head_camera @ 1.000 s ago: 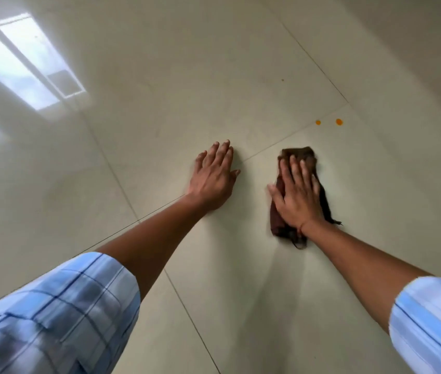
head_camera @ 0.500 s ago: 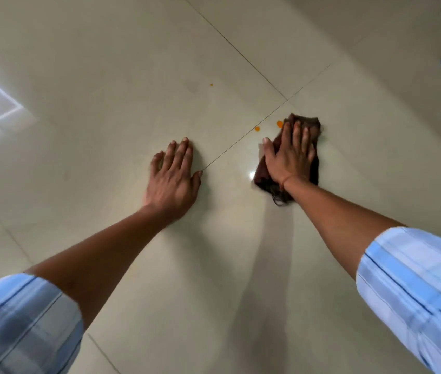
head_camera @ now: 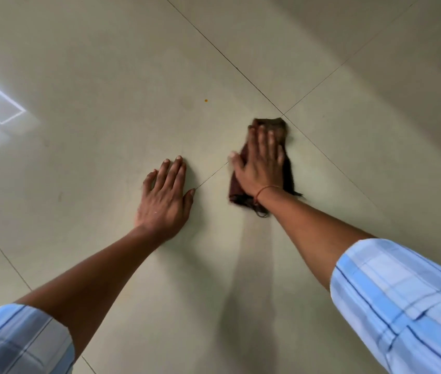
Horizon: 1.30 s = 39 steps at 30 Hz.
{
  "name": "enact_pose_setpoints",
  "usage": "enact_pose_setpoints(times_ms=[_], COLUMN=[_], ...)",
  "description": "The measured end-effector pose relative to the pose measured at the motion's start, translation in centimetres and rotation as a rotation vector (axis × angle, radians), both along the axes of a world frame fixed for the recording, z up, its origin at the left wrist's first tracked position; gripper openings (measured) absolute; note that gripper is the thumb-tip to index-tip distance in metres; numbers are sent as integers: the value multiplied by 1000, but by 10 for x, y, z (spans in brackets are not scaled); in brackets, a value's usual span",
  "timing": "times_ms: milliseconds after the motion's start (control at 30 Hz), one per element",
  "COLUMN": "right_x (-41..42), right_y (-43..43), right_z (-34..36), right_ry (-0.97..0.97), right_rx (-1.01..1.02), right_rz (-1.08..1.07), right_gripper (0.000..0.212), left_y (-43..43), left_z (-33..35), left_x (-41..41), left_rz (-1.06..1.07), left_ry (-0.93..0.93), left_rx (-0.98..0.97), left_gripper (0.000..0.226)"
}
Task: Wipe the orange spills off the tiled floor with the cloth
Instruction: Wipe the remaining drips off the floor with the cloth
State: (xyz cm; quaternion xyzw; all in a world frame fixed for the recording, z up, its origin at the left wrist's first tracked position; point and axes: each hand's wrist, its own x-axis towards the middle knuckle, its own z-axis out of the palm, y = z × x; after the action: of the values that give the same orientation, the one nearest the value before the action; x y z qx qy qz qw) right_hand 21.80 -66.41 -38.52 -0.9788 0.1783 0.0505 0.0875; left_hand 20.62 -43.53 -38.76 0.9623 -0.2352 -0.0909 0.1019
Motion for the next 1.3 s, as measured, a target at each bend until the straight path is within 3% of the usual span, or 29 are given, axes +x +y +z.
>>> enact_pose_setpoints(times_ms=[133,200,333,533,700,800,933,1133,1233,1300], right_x=[-65,-68,5,-22,83,128,72,116,61,20], right_y=[17,-5,0,34,6,45,45,53,60,27], right_z=[-2,-3,-2,-2,-1,1,2,1,2,0], right_ry=[-1,-21,6,-24,-11,-14,6,-14,5,-23], right_rx=[32,29,22,52,3,62,82,44,62,52], right_rz=[341,279,5,361,102,244,533,265,546,579], right_gripper=[74,74,71,67,68,63,68,69,70,69], left_y=[-1,-2,-3,-1,-2,-1,1,0,1,2], left_z=[2,2,1,6,5,0,1,-2,-1,1], left_x=[-1,-2,-3,0,0,4,3,4,4,4], left_rz=[3,8,16,56,37,34,28,28,24,26], left_ry=[10,6,-6,23,27,2,32,12,36,42], left_rx=[10,9,7,-37,-14,-7,4,8,12,17], left_gripper=[65,65,65,65,65,64,64,63,63,64])
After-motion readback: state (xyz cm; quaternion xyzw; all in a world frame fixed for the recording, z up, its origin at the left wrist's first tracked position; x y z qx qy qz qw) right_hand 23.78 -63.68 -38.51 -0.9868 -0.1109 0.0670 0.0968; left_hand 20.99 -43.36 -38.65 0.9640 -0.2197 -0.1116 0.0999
